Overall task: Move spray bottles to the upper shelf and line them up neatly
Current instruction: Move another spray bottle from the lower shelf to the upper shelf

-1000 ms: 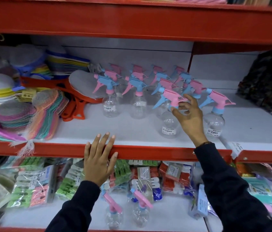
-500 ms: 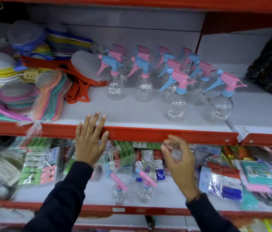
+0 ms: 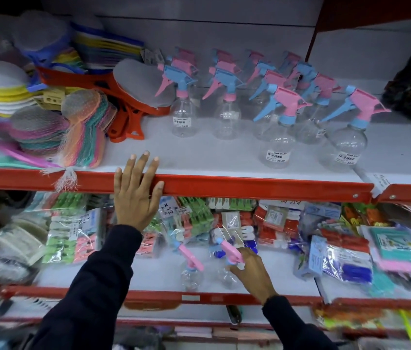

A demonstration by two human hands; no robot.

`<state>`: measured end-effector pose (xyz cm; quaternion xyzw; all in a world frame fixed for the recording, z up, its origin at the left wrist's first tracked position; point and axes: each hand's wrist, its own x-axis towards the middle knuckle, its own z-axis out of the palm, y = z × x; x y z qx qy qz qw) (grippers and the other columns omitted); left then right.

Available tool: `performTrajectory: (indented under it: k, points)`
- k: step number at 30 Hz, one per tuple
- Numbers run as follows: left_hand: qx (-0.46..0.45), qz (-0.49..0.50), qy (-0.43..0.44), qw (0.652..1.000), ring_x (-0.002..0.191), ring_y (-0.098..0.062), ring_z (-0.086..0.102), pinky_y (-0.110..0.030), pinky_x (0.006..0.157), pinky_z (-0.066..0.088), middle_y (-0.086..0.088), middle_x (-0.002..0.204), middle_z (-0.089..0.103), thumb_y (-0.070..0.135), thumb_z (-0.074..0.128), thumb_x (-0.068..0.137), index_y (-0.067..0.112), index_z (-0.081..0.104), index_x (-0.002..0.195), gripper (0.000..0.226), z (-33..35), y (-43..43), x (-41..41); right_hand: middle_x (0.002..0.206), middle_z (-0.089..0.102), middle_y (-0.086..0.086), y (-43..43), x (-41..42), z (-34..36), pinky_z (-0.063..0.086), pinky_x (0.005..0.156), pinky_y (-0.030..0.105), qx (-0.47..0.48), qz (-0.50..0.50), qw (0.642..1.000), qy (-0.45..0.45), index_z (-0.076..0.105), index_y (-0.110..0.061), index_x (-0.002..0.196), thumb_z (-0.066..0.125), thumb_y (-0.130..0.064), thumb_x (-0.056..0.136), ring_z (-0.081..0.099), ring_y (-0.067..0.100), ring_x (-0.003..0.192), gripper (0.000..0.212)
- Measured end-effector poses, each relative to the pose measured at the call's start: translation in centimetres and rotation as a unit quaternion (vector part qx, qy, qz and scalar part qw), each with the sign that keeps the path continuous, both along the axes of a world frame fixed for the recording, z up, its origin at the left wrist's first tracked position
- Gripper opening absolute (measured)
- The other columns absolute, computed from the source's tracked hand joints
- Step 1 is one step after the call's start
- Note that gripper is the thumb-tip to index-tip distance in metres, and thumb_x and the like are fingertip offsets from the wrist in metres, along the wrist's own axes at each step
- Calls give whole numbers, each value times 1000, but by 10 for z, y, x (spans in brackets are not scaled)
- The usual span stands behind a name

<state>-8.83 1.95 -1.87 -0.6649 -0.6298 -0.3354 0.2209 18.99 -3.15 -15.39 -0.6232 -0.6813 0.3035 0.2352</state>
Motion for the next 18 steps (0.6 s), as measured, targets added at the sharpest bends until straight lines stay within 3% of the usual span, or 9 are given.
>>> performTrajectory:
  k: [3, 6, 8, 11, 12, 18]
  points:
    - [15, 1, 0, 1000, 140, -21, 22, -33, 117, -2, -5, 146, 41, 43, 25, 98, 23, 35, 140, 48, -1, 3, 1, 92, 58, 0, 1, 8, 18, 40, 62, 14, 21, -6, 998, 56, 60, -21, 98, 76, -21, 74, 54, 8, 77, 28]
    - [14, 3, 2, 1000, 140, -21, 22, -33, 117, -1, -5, 146, 41, 42, 26, 98, 23, 35, 140, 48, -3, 3, 0, 83, 58, -5, -6, 14, 54, 38, 57, 13, 67, -7, 991, 115, 59, -28, 90, 77, -23, 72, 49, 11, 66, 26]
    - [14, 1, 1, 1000, 140, -21, 22, -34, 117, -1, -5, 146, 41, 42, 26, 98, 23, 36, 140, 48, -2, 4, 0, 83, 59, -4, -12, 16, 85, 43, 59, 22, 102, -6, 984, 148, 59, -37, 88, 77, -29, 70, 51, 16, 65, 27]
    - [10, -1, 0, 1000, 140, -21, 23, -34, 117, 0, -5, 146, 42, 43, 25, 98, 23, 36, 140, 48, -3, 4, 0, 88, 62, 6, -19, 13, 140, 52, 65, 45, 149, -18, 969, 197, 57, -43, 91, 73, -45, 63, 57, 30, 73, 32]
    - [9, -2, -1, 1000, 139, -21, 24, -34, 117, 1, -5, 146, 42, 43, 24, 98, 23, 36, 140, 48, -3, 4, 0, 89, 63, 8, -20, 12, 160, 53, 64, 46, 167, -19, 961, 219, 58, -42, 90, 72, -51, 62, 58, 31, 74, 33]
    - [3, -6, -3, 1000, 139, -21, 24, -35, 117, 1, -5, 145, 42, 45, 22, 98, 23, 37, 139, 49, -2, 5, -1, 94, 66, 0, 3, -6, 258, 53, 69, 26, 297, -41, 913, 276, 61, -27, 99, 74, -36, 67, 61, 18, 80, 36]
